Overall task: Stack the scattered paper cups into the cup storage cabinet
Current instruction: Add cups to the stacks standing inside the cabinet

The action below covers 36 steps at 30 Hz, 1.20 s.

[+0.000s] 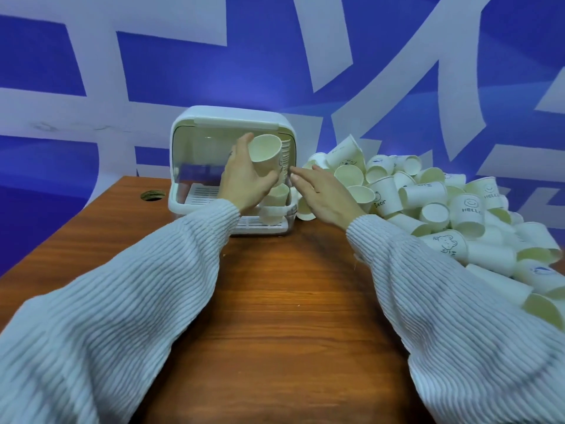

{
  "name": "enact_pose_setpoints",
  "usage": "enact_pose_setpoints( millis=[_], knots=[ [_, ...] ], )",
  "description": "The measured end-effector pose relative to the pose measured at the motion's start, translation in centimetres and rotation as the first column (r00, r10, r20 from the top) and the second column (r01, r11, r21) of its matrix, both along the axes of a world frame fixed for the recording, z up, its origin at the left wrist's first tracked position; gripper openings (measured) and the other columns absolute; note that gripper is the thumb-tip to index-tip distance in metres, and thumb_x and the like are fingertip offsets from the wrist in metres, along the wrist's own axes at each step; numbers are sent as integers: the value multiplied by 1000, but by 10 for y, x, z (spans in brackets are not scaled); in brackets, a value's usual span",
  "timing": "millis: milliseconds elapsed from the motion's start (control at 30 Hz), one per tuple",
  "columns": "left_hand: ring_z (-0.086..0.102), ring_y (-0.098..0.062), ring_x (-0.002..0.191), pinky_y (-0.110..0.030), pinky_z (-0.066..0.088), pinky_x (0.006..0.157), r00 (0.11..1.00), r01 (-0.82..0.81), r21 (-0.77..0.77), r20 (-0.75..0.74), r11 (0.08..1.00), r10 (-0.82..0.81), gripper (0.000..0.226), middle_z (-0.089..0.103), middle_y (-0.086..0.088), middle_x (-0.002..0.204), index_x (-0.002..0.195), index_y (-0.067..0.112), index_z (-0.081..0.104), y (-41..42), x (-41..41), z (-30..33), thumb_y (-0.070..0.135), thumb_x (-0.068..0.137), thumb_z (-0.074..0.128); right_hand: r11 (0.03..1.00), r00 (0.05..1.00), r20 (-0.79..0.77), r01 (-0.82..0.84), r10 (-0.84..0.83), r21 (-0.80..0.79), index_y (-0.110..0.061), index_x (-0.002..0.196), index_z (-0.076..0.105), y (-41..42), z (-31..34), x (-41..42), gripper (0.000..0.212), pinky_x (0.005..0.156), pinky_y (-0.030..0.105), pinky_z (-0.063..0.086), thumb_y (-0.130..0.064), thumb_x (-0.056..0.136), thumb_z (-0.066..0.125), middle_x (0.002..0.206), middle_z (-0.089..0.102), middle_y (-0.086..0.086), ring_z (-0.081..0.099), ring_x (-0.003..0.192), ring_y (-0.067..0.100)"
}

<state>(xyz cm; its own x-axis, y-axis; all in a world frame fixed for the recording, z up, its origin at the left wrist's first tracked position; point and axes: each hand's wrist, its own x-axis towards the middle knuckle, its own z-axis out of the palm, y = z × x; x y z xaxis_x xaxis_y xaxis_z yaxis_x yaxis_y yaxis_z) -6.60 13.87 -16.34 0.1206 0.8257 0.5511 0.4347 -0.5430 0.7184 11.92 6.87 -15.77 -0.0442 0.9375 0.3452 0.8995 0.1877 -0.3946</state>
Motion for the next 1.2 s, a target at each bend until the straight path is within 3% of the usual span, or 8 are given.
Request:
enact_pose_setpoints(
  millis=[133, 233, 367, 533, 667, 800, 1033, 1200],
  knots=[
    [43, -33, 139, -44, 35, 114, 959, 19, -75, -280, 997, -40, 85, 46, -15, 149, 156, 17, 34, 11, 12, -1, 38, 84, 74, 1000, 1000, -3, 31, -31, -1, -29, 153, 47, -16, 1, 16, 55, 122, 45, 26, -56, 108, 31, 158, 48, -3, 26, 155, 23],
    [49, -38, 130, -51, 41, 106, 814, -137, -106, -578, 985, 51, 77, 48, -14, 143, 146, 19, 50, 12, 19, -5, 66, 86, 55, 999, 999, 0, 51, -51, 3, -26, 152, 50, -21, 1, 26, 59, 120, 45, 31, -59, 106, 31, 154, 52, -2, 35, 150, 20],
    [50, -33, 131, -57, 29, 114, 748, -161, -86, -660, 983, 65, 63, 55, -9, 144, 123, 19, 68, 11, 22, -14, 56, 99, 22, 998, 998, -21, 56, -55, 34, -23, 148, 54, -24, 0, 37, 59, 117, 45, 37, -58, 106, 32, 149, 57, -3, 47, 141, 17],
    [42, -31, 141, -61, 20, 120, 640, -142, -124, -769, 982, -4, 62, 45, -9, 156, 140, 16, 58, 15, 26, -16, 48, 101, 22, 996, 996, -38, 77, -76, 33, -22, 148, 54, -33, 2, 43, 62, 109, 35, 41, -61, 105, 32, 145, 61, -3, 53, 133, 12],
    [15, -30, 156, -56, 14, 122, 681, -112, -70, -732, 991, 26, 57, 30, -7, 166, 148, 23, 51, 5, 27, -10, 53, 102, 36, 991, 986, -107, 130, -125, 44, -25, 138, 61, -51, 14, 50, 56, 101, 36, 44, -59, 104, 32, 131, 67, -7, 58, 120, 12],
    [47, -36, 132, -50, 39, 106, 885, 9, 237, -454, 971, 103, 47, 55, -12, 140, 132, 14, 63, -34, 48, -5, 43, 97, 49, 971, 968, -75, 238, -240, -23, -23, 121, 70, -78, 28, 76, 34, 90, 33, 46, -40, 107, 43, 119, 70, -5, 60, 109, 13],
    [50, -28, 129, -48, 48, 100, 707, 496, 75, -613, 865, -352, 55, 51, -6, 142, 142, 18, 55, -107, 128, -21, 40, 92, 59, 896, 921, 115, 389, -373, -213, -23, 121, 71, -143, 50, 125, 26, 99, 34, 49, -31, 101, 57, 128, 68, -2, 61, 119, 18],
    [47, -34, 134, -48, 44, 107, 754, 422, -152, -489, 894, -439, 72, 51, -16, 145, 146, 9, 43, -123, 180, -36, 51, 89, 57, 809, 858, 321, 496, -401, -316, -25, 116, 69, -200, 52, 142, 33, 90, 35, 49, -51, 96, 61, 117, 68, -5, 61, 110, 17]
  ],
)
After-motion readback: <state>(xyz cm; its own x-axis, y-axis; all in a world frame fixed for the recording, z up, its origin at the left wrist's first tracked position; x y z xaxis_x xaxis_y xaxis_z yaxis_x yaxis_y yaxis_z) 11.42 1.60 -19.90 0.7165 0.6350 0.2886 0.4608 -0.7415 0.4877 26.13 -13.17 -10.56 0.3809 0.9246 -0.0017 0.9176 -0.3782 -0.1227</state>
